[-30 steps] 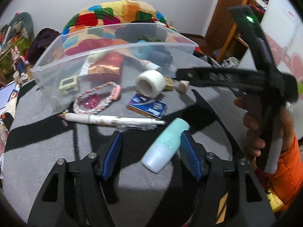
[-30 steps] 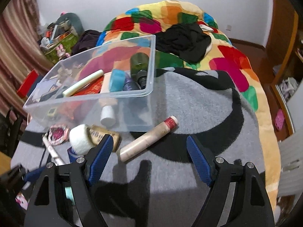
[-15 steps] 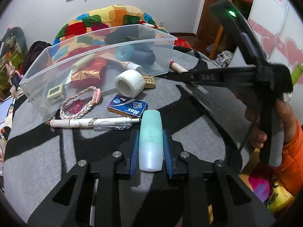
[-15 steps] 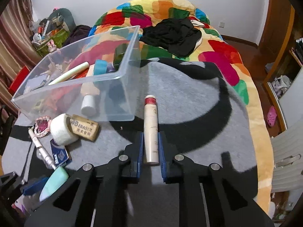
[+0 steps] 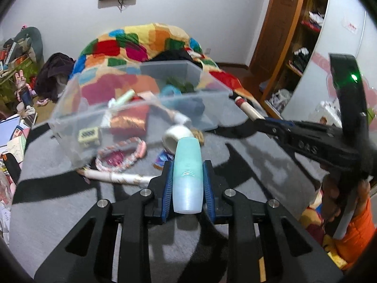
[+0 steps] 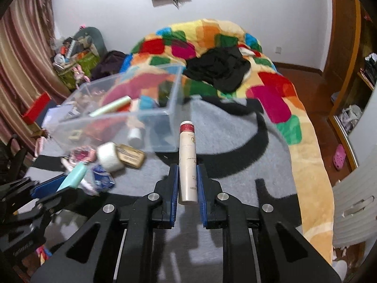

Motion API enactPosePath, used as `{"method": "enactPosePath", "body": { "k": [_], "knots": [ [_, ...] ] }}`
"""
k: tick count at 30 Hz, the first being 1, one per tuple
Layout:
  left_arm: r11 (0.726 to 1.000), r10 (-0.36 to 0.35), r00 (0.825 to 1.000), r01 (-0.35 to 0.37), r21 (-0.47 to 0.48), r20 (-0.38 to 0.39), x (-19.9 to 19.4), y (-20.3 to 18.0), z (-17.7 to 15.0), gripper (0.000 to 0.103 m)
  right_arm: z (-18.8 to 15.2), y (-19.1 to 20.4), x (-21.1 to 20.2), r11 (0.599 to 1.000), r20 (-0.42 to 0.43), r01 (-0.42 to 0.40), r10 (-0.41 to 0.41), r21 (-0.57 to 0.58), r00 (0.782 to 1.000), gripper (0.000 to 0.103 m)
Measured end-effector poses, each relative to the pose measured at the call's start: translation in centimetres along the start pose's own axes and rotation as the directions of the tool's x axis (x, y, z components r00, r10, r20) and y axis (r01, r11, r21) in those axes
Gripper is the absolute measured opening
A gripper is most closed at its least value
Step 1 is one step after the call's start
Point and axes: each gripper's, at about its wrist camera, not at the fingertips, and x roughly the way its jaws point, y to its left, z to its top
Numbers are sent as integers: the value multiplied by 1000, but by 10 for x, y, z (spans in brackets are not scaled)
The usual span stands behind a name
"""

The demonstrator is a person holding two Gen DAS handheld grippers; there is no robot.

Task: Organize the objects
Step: 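Grasp the pale teal tube with the left gripper while the right grasps the beige tube, then lower both tubes into the clear box and open both grippers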

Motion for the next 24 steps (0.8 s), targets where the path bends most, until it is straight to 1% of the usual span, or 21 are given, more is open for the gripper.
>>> {"method": "enactPosePath", "body": {
  "k": [8, 15, 20, 24],
  "knots": [
    [998, 28, 996, -24, -58, 80, -16, 21, 27, 25, 19, 31, -26, 996, 78, -73, 77, -57, 994, 14],
    [995, 68, 989, -57, -81, 129, -19, 35, 52, 25, 39, 48, -27, 992, 121, -79, 91, -96, 989, 14],
    [993, 99, 985, -89, -78, 140, -15, 39, 68, 25, 54, 51, -19, 992, 129, -88, 100, -95, 987, 14],
    [992, 114, 985, -104, -75, 133, -8, 42, 78, 25, 68, 53, -15, 991, 137, -96, 108, -95, 985, 14]
  ]
}}
